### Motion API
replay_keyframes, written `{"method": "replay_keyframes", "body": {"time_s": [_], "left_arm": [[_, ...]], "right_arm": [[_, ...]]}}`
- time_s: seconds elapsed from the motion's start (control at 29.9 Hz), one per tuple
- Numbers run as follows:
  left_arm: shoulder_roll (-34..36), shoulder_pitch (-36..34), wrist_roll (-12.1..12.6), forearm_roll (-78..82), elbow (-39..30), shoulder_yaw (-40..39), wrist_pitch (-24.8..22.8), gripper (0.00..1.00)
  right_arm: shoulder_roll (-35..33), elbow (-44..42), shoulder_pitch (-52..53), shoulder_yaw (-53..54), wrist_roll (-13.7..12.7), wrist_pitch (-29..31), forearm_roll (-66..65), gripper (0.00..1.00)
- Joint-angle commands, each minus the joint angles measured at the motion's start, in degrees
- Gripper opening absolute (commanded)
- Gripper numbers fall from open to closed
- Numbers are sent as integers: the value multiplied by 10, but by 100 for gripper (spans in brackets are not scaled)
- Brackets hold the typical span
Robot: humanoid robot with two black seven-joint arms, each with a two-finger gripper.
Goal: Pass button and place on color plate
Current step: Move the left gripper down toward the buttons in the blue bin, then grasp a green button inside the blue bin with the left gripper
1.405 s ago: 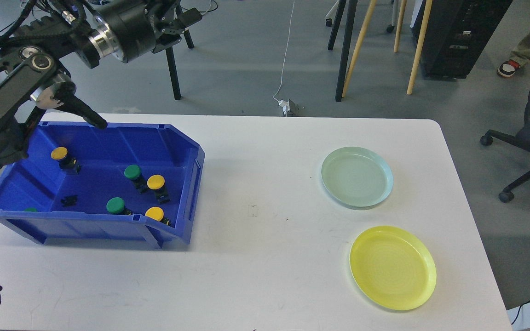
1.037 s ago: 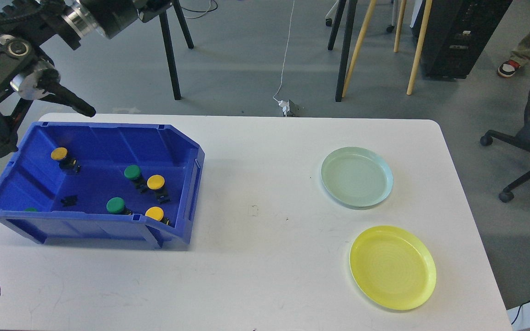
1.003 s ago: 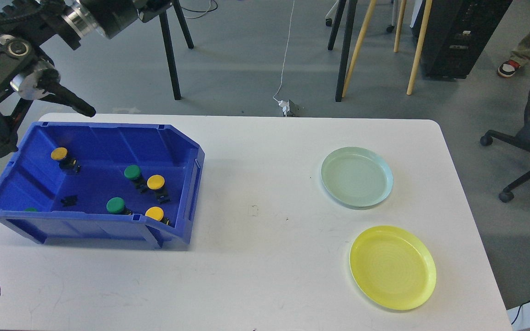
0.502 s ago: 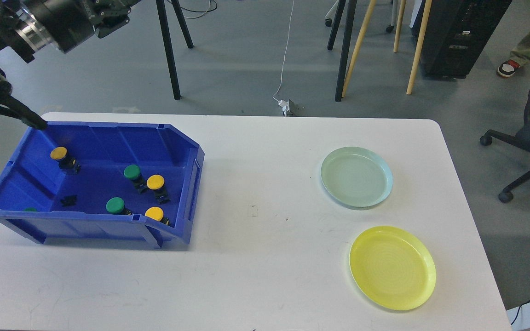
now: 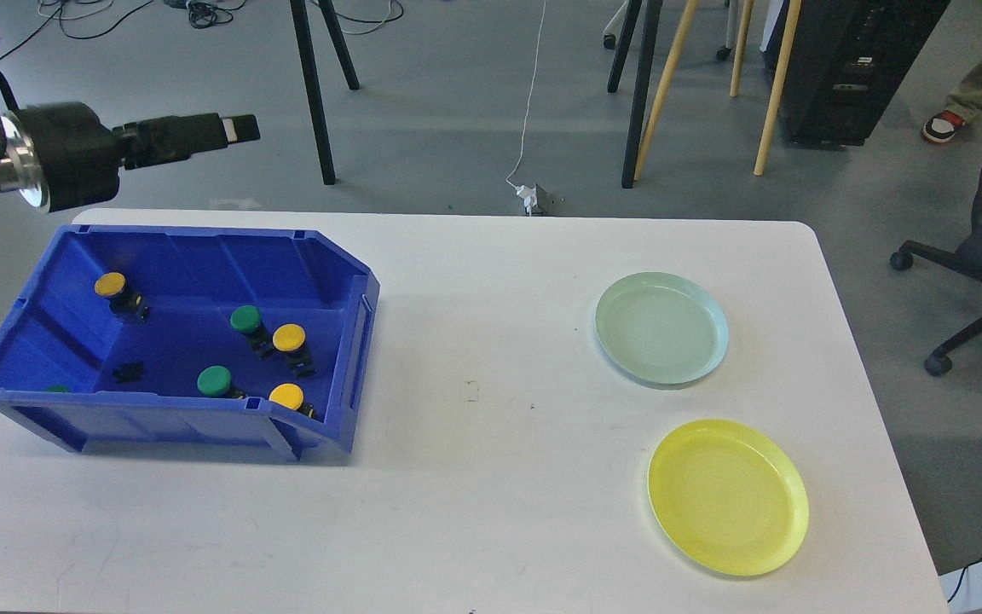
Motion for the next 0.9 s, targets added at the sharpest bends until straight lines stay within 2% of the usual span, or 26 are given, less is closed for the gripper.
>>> {"method": "replay_keyframes", "body": {"time_s": [0.0,0.13,0.3,0.54,0.74,0.87], "left_arm": [[-7,5,7,76,6,19,0,100],[-14,9,7,122,32,54,0,100],[-82,12,8,163,98,90,2,100],[-176,13,8,166,227,91,22,100],[-215,16,7,166,273,92,29,100],[-248,23,0,167,337,93,44,100]], "right_arm": [[7,-8,3,0,0,0,-4,100],[21,-24,6,0,0,0,-19,100],[36,-32,9,-2,0,-2,-31,100],[43,-28,9,-3,0,-21,-40,100],[43,-28,9,-4,0,-23,-42,100],[43,-26,9,-4,0,-26,-42,100]]}}
